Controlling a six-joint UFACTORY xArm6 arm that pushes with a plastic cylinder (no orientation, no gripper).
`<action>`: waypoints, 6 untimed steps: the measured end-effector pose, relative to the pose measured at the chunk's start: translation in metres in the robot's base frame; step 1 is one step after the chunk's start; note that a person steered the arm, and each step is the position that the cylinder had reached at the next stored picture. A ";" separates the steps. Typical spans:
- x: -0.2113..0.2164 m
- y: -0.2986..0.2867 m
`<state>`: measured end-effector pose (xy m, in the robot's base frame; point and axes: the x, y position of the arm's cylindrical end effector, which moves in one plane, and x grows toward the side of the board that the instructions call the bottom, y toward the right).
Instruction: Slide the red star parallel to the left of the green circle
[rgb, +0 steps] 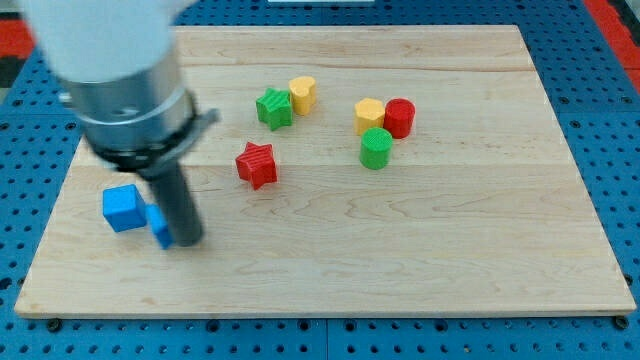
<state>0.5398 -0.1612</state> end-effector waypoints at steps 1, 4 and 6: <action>-0.019 -0.030; -0.050 0.180; -0.158 0.304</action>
